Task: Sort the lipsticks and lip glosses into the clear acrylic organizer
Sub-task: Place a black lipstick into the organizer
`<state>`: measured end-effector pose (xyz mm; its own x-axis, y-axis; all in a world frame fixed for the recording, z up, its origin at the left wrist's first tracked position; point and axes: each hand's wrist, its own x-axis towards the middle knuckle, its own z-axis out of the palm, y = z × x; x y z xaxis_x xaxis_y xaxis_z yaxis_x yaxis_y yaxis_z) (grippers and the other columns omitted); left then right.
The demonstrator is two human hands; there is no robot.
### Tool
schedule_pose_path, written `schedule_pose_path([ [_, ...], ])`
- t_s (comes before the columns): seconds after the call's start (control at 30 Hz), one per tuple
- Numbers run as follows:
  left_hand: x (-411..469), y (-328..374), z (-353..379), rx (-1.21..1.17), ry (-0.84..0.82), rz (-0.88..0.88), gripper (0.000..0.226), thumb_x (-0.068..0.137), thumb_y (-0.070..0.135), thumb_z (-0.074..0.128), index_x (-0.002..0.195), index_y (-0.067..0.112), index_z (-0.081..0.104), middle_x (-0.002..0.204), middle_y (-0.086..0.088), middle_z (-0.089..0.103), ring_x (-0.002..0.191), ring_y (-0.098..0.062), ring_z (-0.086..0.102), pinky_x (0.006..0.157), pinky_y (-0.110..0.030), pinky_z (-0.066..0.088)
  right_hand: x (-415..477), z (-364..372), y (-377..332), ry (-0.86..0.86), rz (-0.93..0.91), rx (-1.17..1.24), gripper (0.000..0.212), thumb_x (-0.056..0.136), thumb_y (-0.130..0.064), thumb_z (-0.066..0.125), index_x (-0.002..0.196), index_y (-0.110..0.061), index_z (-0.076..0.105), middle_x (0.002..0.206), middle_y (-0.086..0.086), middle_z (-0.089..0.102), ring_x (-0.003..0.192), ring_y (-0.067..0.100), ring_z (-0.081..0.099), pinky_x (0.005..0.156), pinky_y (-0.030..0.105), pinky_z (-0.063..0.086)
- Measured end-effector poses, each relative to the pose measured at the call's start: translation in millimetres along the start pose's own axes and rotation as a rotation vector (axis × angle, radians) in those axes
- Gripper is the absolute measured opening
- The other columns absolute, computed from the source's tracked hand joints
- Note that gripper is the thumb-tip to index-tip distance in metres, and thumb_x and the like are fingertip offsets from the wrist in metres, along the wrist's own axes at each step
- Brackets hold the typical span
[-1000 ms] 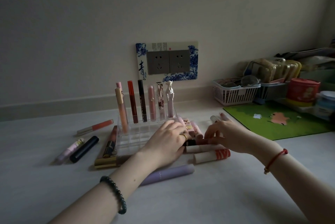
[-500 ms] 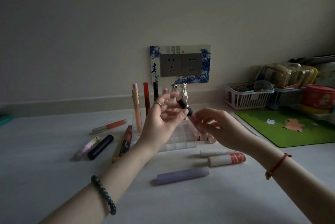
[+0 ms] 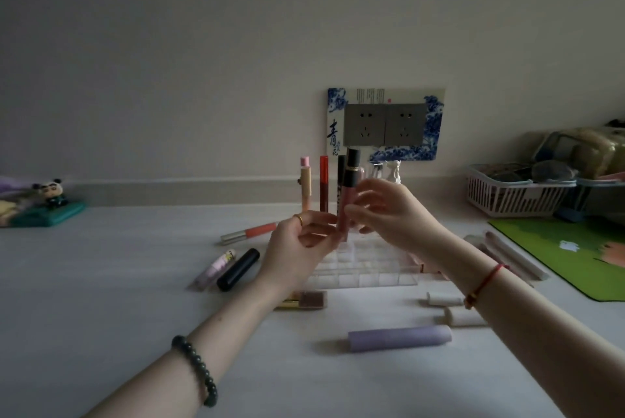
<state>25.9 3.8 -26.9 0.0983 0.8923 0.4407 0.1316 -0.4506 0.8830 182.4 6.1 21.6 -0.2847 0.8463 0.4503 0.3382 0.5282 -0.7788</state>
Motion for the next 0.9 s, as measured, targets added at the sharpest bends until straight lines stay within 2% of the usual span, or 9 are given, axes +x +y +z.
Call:
schedule_pose_path([
  [0.1,-0.3,-2.8,-6.4,0.077,0.023,0.04,0.013,0.073,0.026,0.07,0.081,0.032,0.062,0.077,0.015,0.07,0.079,-0.002,0.066,0.071,-0.013,0.052,8.9,4.9,-3.2,0.068,-0.008,0.024,0.016,0.079,-0.015,0.061,0.095,-0.015,0.058,0.086,0.0,0.066,0.073,0.008,0.065,0.065,0.018,0.055],
  [0.2,1.3,-4.5,-10.4,0.1,0.061,0.083,0.016,0.074,0.023,0.069,0.083,0.034,0.061,0.084,0.015,0.069,0.081,-0.004,0.066,0.074,-0.018,0.054,18.9,10.3,-3.9,0.143,-0.02,-0.016,0.014,0.078,-0.016,0.063,0.091,-0.017,0.061,0.088,0.002,0.068,0.077,0.011,0.066,0.071,0.023,0.055],
  [0.37,5.3,-9.4,-26.2,0.142,0.24,0.149,0.022,0.08,0.015,0.065,0.089,0.033,0.058,0.087,0.014,0.066,0.077,0.004,0.063,0.065,-0.009,0.05,32.8,19.5,7.8,0.247,0.016,-0.091,0.02,0.079,-0.015,0.064,0.098,-0.011,0.062,0.09,0.003,0.068,0.083,0.015,0.065,0.079,0.035,0.054],
  [0.57,10.3,-23.3,-46.7,0.168,0.31,0.109,0.018,0.081,0.01,0.064,0.091,0.025,0.061,0.086,0.004,0.068,0.081,-0.006,0.064,0.069,-0.009,0.049,37.2,34.9,25.0,0.271,0.027,-0.176,0.025,0.077,-0.012,0.066,0.101,-0.007,0.063,0.089,0.005,0.067,0.075,0.011,0.062,0.073,0.021,0.051],
  [0.67,11.8,-29.4,-50.4,0.181,0.312,0.084,0.017,0.08,0.01,0.065,0.092,0.022,0.062,0.085,0.004,0.068,0.082,-0.011,0.064,0.07,-0.01,0.049,36.7,40.2,29.9,0.255,0.028,-0.186,0.026,0.076,-0.01,0.067,0.101,-0.007,0.063,0.082,-0.001,0.064,0.068,0.002,0.059,0.066,0.012,0.048],
  [0.77,13.4,-32.5,-52.3,0.191,0.304,0.073,0.016,0.08,0.009,0.065,0.092,0.02,0.063,0.085,0.005,0.067,0.082,-0.01,0.064,0.069,-0.007,0.048,35.1,43.4,34.2,0.233,0.028,-0.221,0.026,0.076,-0.011,0.067,0.101,-0.007,0.063,0.08,-0.004,0.062,0.066,-0.002,0.056,0.07,0.016,0.049],
  [0.9,14.3,-34.5,-53.0,0.218,0.294,0.061,0.015,0.08,0.01,0.065,0.093,0.018,0.063,0.085,0.005,0.066,0.08,-0.006,0.062,0.067,-0.005,0.046,35.3,44.4,35.8,0.244,0.029,-0.235,0.026,0.076,-0.012,0.067,0.102,-0.008,0.063,0.082,-0.003,0.064,0.069,0.003,0.058,0.071,0.018,0.049],
])
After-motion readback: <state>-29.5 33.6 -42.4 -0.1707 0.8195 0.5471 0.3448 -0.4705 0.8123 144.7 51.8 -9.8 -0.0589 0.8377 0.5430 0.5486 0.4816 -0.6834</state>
